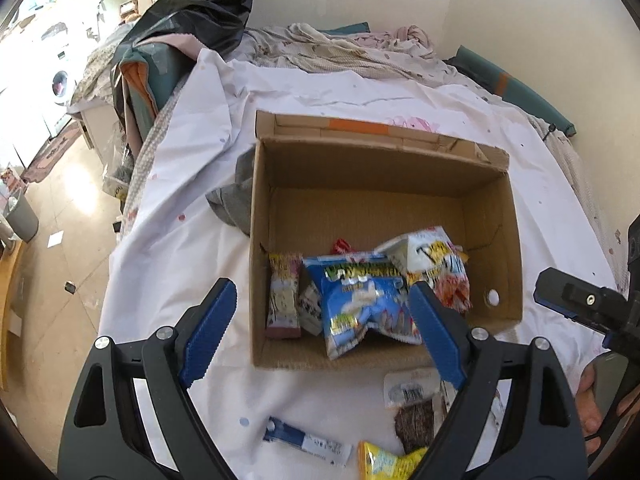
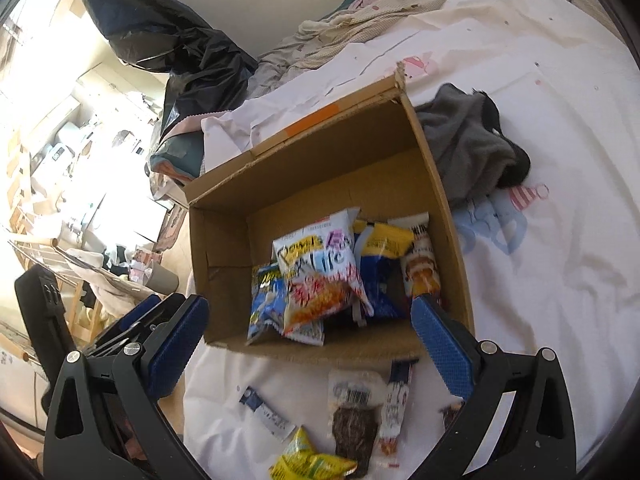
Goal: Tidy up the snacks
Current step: 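Withdraw both grippers from the box toward the remaining snacks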
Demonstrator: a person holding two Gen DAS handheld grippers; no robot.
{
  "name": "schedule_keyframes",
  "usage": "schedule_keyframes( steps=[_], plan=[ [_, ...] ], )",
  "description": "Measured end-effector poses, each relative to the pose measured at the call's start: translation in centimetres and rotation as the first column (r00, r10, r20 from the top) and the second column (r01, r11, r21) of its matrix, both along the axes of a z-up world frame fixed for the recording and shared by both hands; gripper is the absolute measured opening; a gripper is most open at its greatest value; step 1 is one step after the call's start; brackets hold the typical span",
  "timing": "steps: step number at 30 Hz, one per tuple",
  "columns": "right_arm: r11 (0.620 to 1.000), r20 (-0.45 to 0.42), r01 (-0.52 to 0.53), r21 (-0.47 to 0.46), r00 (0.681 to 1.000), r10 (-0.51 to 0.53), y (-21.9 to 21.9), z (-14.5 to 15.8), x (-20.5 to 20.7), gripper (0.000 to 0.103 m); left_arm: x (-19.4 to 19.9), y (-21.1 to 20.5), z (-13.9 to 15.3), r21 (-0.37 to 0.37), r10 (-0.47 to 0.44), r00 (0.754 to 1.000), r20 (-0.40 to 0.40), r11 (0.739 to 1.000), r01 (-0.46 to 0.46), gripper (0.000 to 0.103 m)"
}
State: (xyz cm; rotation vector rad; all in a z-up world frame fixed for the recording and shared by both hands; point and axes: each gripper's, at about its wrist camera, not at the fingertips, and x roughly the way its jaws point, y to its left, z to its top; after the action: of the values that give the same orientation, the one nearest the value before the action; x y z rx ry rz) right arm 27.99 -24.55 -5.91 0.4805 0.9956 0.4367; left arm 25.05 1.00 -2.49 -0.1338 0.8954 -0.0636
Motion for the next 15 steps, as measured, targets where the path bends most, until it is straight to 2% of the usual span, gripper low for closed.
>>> schedule_keyframes(
  steps=[9, 15],
  plan=[
    [1.0, -0.037, -0.001, 0.002, 0.999, 0.001, -0.4, -0.7, -3.2, 0.103, -2.9, 0.2, -0.7, -0.024, 0.015, 0.999, -0.048, 1.0, -0.016, 0.085],
    [1.0, -0.064, 0.001, -0.008, 0.998, -0.002, -0.6, -1.4, -4.5, 0.103, -4.8, 0.1, -1.7, -0.001, 0.026, 0.996, -0.086, 1.0, -0.027, 0.086]
  ],
)
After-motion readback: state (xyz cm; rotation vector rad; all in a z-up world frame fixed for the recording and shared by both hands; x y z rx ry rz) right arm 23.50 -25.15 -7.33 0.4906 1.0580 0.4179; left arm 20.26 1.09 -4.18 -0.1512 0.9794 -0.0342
